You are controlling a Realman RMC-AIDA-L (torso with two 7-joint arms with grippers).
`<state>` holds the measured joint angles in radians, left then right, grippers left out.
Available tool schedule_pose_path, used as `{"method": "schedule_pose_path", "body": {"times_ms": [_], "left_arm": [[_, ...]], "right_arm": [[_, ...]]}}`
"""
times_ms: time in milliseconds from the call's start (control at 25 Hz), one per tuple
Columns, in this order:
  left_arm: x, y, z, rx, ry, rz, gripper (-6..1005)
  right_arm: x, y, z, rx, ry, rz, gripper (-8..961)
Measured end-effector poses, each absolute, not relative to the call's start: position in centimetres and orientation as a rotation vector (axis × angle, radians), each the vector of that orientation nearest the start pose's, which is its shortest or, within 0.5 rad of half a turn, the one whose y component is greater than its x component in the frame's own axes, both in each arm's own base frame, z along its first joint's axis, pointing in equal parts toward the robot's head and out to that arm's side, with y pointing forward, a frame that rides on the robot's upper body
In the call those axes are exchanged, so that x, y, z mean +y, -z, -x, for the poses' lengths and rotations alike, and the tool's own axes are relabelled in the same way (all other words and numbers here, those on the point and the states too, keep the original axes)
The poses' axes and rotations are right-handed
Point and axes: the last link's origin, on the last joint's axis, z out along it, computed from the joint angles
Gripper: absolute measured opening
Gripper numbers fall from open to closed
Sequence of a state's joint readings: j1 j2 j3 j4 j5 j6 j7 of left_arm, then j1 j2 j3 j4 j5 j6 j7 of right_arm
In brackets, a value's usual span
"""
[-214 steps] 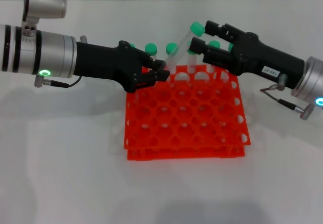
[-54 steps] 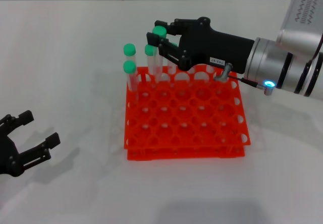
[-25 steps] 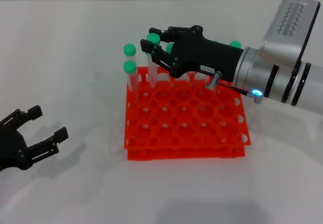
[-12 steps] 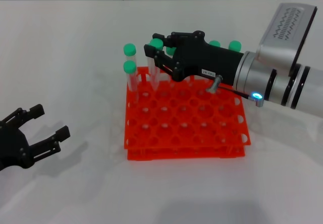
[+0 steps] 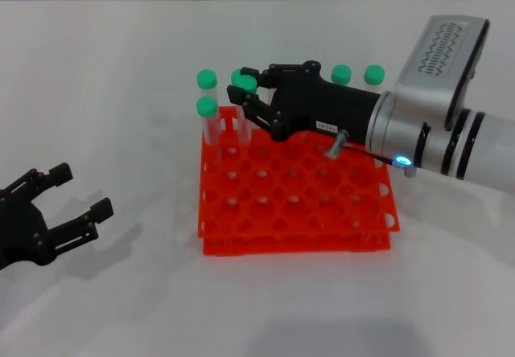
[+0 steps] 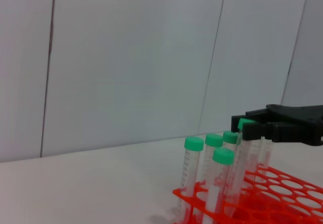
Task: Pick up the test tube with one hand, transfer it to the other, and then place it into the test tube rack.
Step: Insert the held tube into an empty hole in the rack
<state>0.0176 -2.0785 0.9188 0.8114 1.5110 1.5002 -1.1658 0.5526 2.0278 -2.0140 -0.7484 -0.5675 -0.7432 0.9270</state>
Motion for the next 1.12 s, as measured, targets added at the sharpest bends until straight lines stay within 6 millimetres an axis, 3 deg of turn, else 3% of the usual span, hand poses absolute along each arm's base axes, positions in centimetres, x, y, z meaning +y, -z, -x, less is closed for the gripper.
{"method": "schedule_pose_path", "body": {"times_ms": [1080, 1120], "left_arm": [[21.17, -3.31, 34.80, -0.684, 0.762, 2.302, 894], [21.17, -3.31, 34.79, -0.684, 0.762, 2.302, 894]], "right_arm": [[35.76, 10.60, -15.04, 0.306, -0.777, 2.555, 259], [35.76, 10.60, -15.02, 0.305, -0.778, 2.555, 294]]}}
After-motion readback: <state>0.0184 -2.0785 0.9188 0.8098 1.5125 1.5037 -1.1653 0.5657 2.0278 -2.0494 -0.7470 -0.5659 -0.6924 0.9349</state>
